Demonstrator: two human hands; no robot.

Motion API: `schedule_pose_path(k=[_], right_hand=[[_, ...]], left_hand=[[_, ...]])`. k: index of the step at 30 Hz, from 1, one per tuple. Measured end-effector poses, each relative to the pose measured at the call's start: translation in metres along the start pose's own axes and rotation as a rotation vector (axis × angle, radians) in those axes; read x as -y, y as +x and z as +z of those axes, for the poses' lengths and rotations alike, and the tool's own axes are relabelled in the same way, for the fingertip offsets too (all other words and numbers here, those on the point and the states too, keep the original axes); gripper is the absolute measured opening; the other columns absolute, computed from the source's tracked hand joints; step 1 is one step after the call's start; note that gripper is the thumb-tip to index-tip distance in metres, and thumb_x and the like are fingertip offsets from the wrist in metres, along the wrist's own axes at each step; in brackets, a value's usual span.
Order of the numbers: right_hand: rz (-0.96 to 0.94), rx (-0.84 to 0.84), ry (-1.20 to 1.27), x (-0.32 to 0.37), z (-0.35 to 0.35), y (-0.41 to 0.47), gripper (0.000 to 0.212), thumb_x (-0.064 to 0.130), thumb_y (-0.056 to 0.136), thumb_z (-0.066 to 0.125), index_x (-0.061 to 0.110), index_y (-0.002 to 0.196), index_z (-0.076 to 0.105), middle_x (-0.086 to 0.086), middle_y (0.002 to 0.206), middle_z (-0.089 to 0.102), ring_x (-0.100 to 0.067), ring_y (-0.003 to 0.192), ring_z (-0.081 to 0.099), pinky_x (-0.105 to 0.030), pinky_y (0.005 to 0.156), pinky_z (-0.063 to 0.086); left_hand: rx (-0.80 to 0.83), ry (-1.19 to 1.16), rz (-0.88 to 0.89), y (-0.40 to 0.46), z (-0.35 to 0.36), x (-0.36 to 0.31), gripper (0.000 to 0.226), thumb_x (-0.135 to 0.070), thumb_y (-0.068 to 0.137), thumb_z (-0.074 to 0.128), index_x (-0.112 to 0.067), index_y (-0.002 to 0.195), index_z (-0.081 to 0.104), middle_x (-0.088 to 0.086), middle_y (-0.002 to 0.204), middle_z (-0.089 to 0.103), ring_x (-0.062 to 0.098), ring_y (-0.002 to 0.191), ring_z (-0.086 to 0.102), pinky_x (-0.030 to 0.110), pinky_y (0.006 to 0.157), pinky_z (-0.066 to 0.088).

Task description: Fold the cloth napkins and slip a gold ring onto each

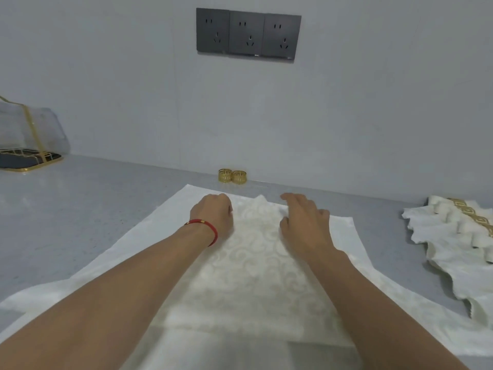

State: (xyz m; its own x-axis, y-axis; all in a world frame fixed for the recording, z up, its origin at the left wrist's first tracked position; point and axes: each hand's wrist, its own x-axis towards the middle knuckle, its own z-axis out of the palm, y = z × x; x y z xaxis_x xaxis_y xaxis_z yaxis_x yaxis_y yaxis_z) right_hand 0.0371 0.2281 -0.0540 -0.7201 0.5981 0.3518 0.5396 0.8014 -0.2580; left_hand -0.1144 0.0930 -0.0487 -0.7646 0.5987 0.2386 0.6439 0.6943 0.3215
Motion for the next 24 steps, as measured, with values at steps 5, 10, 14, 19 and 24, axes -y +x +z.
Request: schedule_pose_path(k=[5,10,14,19,24], right_hand=[[-0.098,0.204,-0.015,0.001,0.025,-0.016,0.038,0.04,0.106,0.031,0.033,0.138,0.049,0.012,0.138,0.049,-0.016,0.135,0.04,-0.054,0.113,0.022],[-0.096,0.243,-0.031,0.004,0.021,-0.014,0.039,0.041,0.107,0.028,0.031,0.14,0.047,0.01,0.141,0.047,-0.017,0.138,0.035,-0.056,0.112,0.021],[-0.092,0.286,-0.061,0.006,0.018,-0.012,0.04,0.043,0.107,0.026,0.029,0.137,0.048,0.009,0.141,0.048,-0.019,0.137,0.038,-0.054,0.109,0.026],[-0.037,0.203,-0.016,0.008,0.01,0.007,0.027,0.034,0.106,0.036,0.02,0.118,0.055,0.001,0.129,0.056,-0.027,0.127,0.049,-0.05,0.102,0.034],[0.058,0.101,0.087,0.012,0.021,0.055,0.026,0.022,0.101,0.051,0.019,0.124,0.063,-0.001,0.124,0.063,-0.026,0.12,0.056,-0.041,0.096,0.035]], left_hand=[[0.049,-0.091,-0.016,0.004,0.008,0.009,0.019,-0.019,0.086,0.049,-0.026,0.099,0.061,-0.003,0.101,0.063,0.022,0.097,0.059,0.037,0.084,0.051],[-0.041,0.13,0.177,0.005,0.012,-0.006,0.03,-0.023,0.095,0.047,-0.026,0.124,0.055,0.003,0.122,0.053,0.027,0.117,0.048,0.041,0.093,0.042],[0.086,0.087,0.408,0.001,0.029,-0.023,0.033,-0.036,0.101,0.032,-0.028,0.115,0.06,-0.005,0.123,0.054,0.02,0.127,0.044,0.043,0.096,0.037],[0.226,0.069,0.366,-0.001,0.041,-0.019,0.046,-0.038,0.106,0.022,-0.03,0.15,0.033,-0.008,0.16,0.025,0.012,0.148,0.017,0.048,0.12,0.01],[0.19,0.054,0.382,-0.001,0.049,-0.017,0.044,-0.038,0.104,0.02,-0.032,0.147,0.031,-0.009,0.158,0.024,0.011,0.147,0.016,0.051,0.119,0.01]])
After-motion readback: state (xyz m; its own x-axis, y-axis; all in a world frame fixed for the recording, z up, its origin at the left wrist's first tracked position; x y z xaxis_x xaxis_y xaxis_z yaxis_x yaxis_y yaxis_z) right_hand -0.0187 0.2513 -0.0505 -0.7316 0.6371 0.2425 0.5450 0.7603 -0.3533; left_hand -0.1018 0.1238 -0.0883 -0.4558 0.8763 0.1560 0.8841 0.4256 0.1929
